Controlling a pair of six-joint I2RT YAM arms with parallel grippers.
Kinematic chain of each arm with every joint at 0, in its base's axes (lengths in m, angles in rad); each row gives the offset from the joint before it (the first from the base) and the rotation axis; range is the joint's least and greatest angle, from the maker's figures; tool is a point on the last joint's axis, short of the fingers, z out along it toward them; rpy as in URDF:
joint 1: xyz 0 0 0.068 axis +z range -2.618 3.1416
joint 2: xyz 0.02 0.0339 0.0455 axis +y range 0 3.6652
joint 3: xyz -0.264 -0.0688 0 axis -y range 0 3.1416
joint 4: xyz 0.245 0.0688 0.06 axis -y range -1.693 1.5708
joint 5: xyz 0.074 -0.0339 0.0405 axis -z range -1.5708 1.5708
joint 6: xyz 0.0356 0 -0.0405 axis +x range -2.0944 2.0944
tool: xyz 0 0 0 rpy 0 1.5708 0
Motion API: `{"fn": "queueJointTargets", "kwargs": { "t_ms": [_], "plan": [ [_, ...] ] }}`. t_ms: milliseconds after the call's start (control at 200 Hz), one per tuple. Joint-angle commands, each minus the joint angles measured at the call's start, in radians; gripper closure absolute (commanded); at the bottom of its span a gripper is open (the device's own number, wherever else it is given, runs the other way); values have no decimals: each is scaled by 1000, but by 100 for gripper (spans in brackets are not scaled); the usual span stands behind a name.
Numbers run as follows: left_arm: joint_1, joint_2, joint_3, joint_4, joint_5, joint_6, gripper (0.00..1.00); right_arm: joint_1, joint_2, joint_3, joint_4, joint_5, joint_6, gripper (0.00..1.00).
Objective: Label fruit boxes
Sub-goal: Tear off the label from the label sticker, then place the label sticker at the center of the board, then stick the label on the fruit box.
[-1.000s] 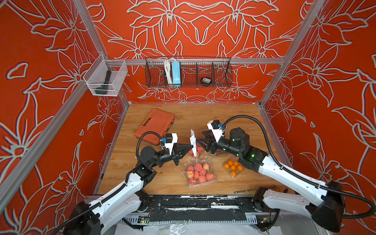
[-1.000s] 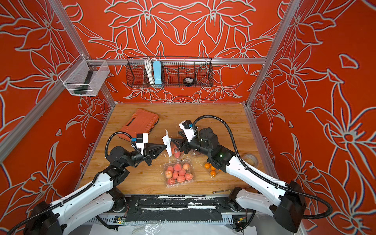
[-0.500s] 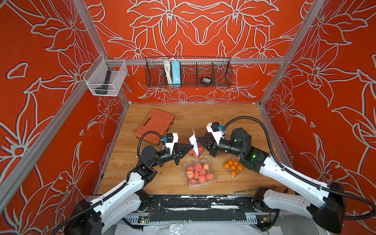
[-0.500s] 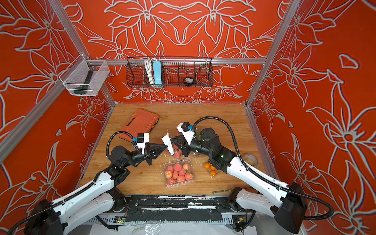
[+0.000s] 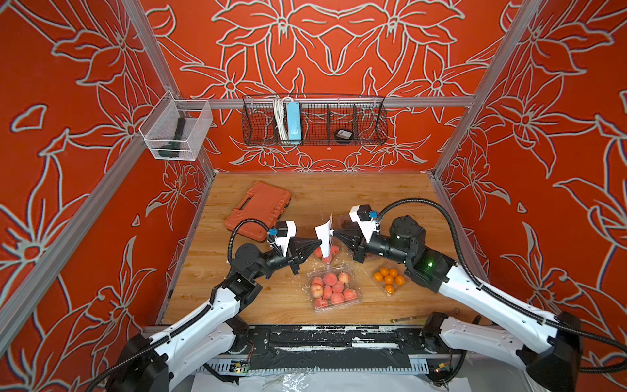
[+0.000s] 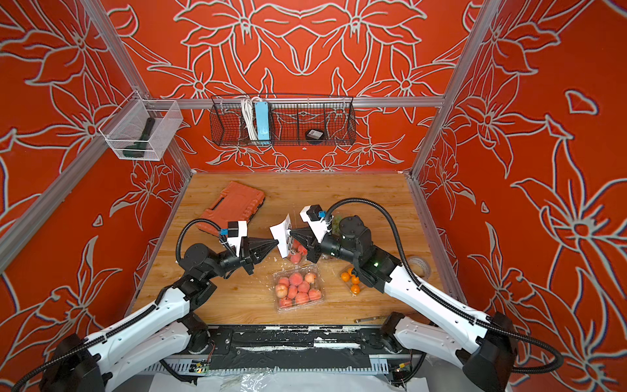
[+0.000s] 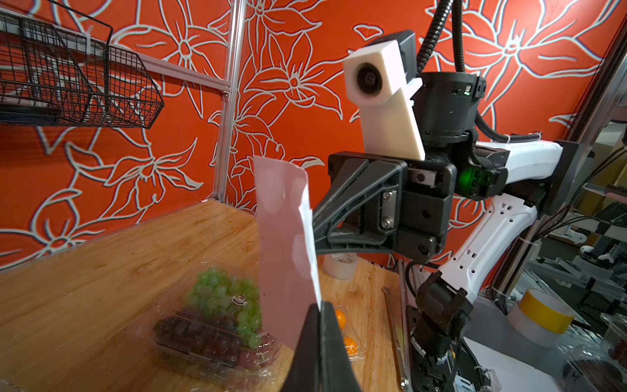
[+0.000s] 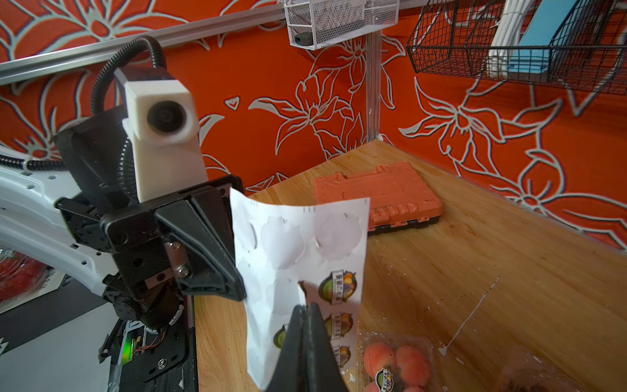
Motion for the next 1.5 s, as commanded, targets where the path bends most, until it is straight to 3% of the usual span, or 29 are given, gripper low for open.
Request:
{"fn": "queueJointTargets", "kwargs": {
  "t_ms": [0,906,1056,1171,1236,1491],
  "plan": [
    [4,-20,-12,19,-15,-7,100,0,-17,-19,-16,32,-22,100],
    [28,-57,-30,-71,-149,-12,100,-7,-62,-13,-138,106,-80,100],
    [31,-62,-21,-111,-207,-109,100,-10,-31,29,-207,117,-47,100],
    [31,-108,-31,-271,-304,-206,100,21,7,67,-362,251,51,100],
    [31,-156,-84,-306,-350,-249,100,74,32,94,-478,393,97,100],
    [31,-330,-275,-446,-359,-390,100,263,54,57,-712,645,292,100]
  ]
}}
